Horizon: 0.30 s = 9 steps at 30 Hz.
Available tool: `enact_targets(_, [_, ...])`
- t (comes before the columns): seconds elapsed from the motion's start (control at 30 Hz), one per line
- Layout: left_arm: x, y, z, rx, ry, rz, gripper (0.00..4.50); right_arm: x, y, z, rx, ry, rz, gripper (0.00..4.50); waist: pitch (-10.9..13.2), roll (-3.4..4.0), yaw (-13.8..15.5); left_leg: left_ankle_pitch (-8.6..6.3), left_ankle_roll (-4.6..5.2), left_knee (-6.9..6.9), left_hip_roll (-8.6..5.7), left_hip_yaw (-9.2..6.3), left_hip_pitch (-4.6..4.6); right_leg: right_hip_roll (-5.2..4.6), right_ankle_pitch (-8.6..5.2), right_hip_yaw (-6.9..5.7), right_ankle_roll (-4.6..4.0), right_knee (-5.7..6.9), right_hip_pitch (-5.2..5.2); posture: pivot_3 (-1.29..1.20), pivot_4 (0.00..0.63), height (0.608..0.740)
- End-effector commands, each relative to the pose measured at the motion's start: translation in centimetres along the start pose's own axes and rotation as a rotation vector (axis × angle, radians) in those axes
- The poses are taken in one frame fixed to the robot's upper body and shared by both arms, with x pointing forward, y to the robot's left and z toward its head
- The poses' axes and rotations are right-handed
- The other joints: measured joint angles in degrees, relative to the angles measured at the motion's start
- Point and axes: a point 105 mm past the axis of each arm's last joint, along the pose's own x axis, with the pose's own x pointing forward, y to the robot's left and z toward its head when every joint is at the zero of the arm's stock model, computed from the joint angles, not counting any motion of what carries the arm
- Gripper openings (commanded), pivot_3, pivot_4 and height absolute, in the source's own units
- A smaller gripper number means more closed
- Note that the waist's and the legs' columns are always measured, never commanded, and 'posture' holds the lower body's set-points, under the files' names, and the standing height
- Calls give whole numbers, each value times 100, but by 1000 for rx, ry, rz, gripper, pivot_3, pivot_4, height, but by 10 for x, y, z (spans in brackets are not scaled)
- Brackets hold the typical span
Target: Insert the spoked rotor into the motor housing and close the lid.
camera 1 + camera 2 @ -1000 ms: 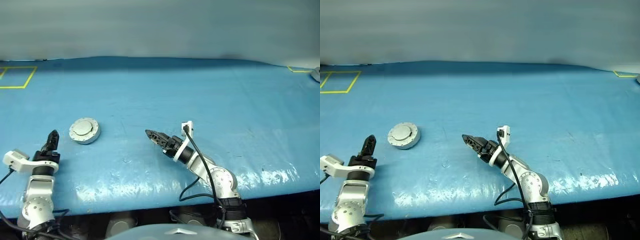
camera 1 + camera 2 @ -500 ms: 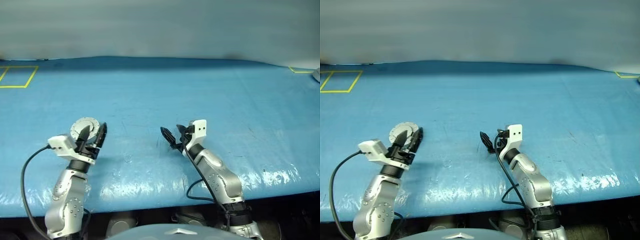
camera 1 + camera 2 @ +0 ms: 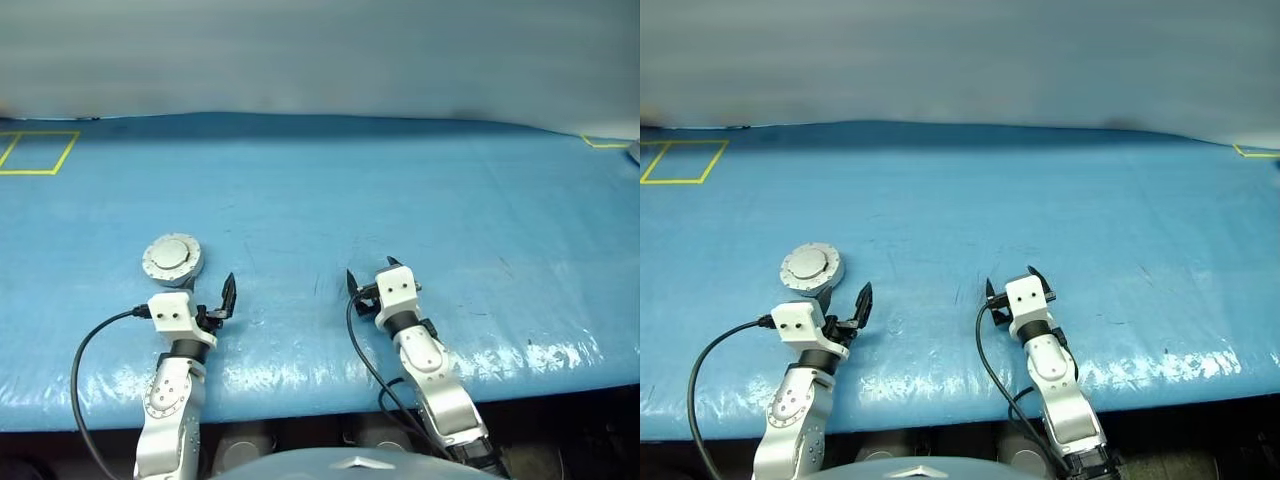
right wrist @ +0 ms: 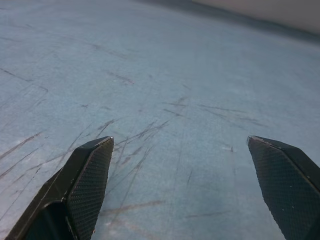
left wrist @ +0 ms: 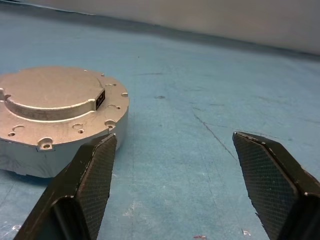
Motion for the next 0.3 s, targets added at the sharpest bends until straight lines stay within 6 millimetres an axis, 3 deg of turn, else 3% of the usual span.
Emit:
enact_targets(0.03, [4,-7,8,10,-44,-44,3963,3,0,21,-5,-81,-10,4500,0,0,-1,0,0,2,0,0,0,0,0,-1,1,1,-1,0,150,740])
enact_targets(0.3, [8,-12,15,-18,-76,-60,3963,7,-2,28,-20,-109,-9,4500,0,0,4,-1,2,2,1,-2,-2,1,15,-3,-25,1,1,0,150,740])
